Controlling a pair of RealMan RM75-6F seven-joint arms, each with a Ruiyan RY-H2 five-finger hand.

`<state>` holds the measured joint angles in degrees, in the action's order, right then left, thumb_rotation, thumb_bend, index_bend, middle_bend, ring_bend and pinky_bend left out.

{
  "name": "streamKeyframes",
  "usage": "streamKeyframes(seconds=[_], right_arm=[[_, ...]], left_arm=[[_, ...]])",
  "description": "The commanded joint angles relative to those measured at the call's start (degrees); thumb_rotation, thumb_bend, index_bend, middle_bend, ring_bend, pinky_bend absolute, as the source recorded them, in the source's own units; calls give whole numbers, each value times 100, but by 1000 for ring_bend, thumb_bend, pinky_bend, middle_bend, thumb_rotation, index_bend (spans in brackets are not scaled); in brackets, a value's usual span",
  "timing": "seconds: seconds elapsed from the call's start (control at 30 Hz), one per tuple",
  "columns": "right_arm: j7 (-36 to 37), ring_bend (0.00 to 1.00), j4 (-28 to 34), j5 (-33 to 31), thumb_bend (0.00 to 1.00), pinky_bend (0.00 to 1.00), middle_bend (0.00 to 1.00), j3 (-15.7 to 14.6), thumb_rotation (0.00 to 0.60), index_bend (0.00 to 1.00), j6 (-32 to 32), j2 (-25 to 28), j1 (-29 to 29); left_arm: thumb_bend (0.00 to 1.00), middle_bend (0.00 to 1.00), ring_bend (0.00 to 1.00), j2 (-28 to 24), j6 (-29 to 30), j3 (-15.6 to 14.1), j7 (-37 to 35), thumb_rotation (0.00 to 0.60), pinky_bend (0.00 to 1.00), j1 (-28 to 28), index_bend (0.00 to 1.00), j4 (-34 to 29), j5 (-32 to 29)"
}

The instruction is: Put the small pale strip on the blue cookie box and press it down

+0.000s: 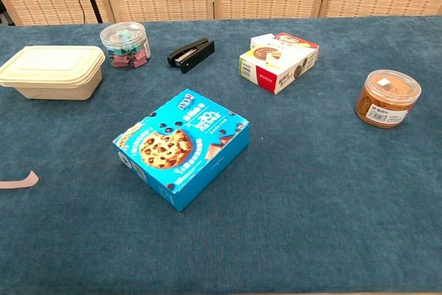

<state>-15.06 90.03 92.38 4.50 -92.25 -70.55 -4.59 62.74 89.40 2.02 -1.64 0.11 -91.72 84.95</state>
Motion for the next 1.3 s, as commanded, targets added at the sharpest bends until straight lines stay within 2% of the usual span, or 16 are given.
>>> streamKeyframes(seconds=[0.03,0.33,0.5,0.6,0.87,1.07,1.3], right_arm=[[25,0,3,-4,0,0,0,4,600,53,1,9,2],[42,0,42,-24,0,0,0,-6,600,60,82,17,-17],[-56,0,59,-75,0,0,0,-8,600,66,107,21,0],[-77,0,129,-163,0,0,0,-21,600,67,210,73,-1],[12,0,218,-181,0,0,0,-23,600,78,211,168,21],[89,0,246,-173,0,0,0,-19,600,87,190,211,33],[164,0,246,-196,0,0,0,-14,600,94,234,238,21]], left_arm=[[62,0,0,4,-15,-4,26,600,0,0,0,-8,-8],[63,0,0,-68,-259,-122,-22,600,0,-89,0,-39,123],[63,0,0,-61,-701,-218,81,600,0,-284,0,-28,150],[63,0,0,115,-1194,-289,255,600,0,-515,5,46,135],[65,0,0,817,-2110,-295,555,600,0,-1003,153,507,-84],[83,0,0,1359,-2209,-297,677,600,0,-1164,252,866,-4],[164,0,0,1628,-2256,-276,855,600,0,-1229,347,937,-135]])
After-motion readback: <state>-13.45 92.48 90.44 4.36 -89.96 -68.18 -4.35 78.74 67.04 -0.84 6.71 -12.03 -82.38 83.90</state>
